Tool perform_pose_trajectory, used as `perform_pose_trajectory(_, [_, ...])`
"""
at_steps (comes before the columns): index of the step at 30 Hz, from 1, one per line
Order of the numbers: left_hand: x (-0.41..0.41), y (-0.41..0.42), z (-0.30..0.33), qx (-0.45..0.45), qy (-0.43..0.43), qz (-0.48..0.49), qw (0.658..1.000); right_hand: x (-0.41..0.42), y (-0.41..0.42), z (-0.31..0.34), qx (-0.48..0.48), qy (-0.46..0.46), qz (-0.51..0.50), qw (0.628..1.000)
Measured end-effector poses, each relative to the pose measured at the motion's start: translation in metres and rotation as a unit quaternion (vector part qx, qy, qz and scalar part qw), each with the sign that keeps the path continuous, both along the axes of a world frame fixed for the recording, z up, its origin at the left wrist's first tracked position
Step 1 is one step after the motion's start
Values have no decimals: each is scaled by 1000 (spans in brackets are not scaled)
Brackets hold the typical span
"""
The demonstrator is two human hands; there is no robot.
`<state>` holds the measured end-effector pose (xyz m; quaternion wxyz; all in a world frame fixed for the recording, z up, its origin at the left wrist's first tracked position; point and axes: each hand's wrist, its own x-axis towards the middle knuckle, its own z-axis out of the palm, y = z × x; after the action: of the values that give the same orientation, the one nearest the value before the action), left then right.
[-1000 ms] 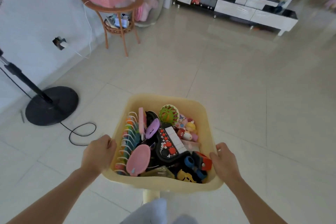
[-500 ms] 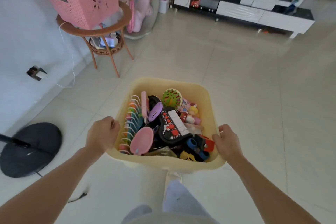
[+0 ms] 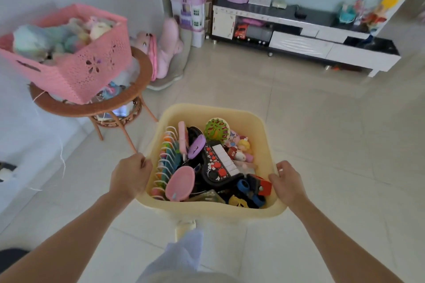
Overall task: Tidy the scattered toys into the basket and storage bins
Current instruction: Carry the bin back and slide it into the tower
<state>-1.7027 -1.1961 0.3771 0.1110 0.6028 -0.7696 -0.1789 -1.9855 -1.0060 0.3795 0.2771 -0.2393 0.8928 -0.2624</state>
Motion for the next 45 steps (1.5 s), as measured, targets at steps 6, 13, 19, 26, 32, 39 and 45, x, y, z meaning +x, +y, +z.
perform_pose_trajectory(6, [-59, -148, 18, -12, 9, -26, 1000, -48, -130, 11, -10, -5, -30, 999])
perform_pose_trajectory(13, [-151, -281, 18, -12, 12, -44, 999, -143, -266, 5, -10, 1, -25, 1000])
perform_pose_trajectory(19, [-256, -388, 9, 11, -13, -5, 1000, -259, -393, -1, -10, -2, 10, 1000])
perform_pose_trajectory(26, [-349, -500, 14, 47, -13, 43, 998, -366, -523, 13, 4, 12, 54, 998])
perform_pose_trajectory(32, [-414, -615, 5, 34, -10, 36, 999, -426, -638, 2, 5, 0, 44, 999])
perform_pose_trajectory(39, [-486, -777, 11, 37, -20, 23, 999, -492, -789, 0, 0, -10, 19, 1000])
perform_pose_trajectory(45, [-540, -890, 31, 12, -35, 9, 999, -545, -901, 8, -7, -19, 17, 1000])
